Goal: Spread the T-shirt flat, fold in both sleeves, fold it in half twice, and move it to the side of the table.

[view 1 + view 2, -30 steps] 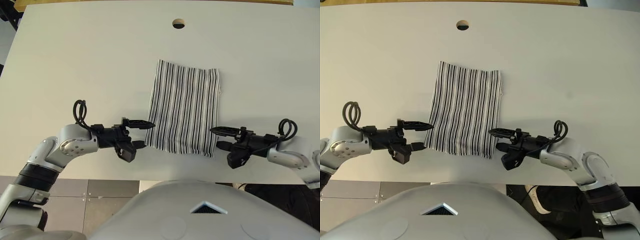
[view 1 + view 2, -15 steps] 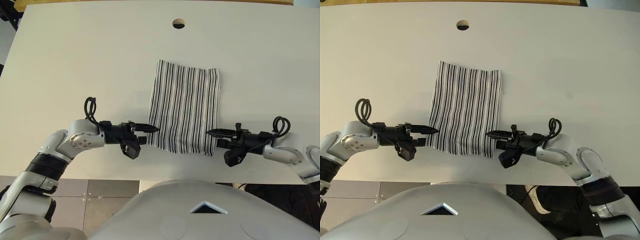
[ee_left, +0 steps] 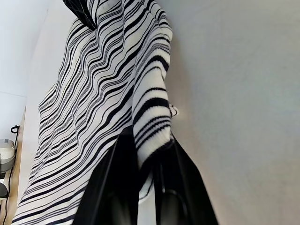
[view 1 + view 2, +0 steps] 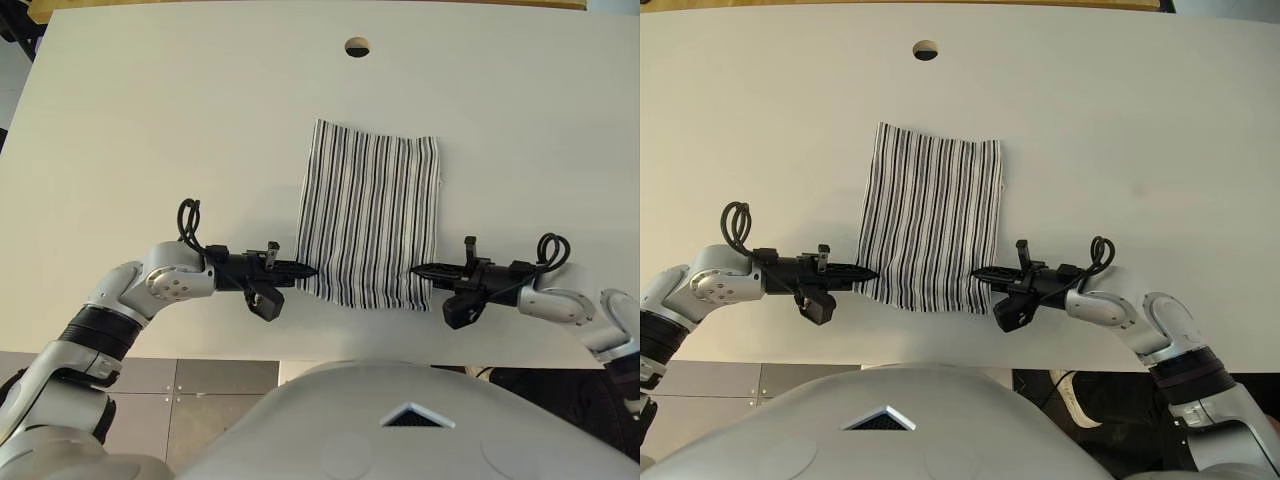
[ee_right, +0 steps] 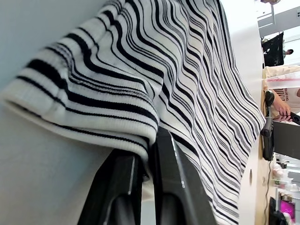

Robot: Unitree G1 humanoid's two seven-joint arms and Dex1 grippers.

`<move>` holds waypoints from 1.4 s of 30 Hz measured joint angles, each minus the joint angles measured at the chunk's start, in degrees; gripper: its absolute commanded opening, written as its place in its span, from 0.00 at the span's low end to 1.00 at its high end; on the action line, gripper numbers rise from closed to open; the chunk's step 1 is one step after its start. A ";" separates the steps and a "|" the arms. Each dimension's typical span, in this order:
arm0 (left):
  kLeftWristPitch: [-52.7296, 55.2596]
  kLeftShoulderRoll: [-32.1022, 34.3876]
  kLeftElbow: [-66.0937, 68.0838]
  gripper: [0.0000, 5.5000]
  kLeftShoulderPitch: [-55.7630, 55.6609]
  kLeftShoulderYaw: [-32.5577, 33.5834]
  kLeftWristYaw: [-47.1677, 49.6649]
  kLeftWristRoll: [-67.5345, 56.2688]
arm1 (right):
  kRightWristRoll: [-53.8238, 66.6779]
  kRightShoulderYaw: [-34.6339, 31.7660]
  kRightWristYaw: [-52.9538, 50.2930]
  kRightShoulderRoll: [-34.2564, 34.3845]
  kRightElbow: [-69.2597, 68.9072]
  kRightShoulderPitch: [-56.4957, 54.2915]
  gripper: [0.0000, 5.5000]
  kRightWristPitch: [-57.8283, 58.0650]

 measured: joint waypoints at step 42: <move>28.62 -26.73 6.17 0.41 -4.47 15.96 23.78 -2.56 | 7.17 -6.84 -17.81 24.48 26.55 -20.86 0.51 13.02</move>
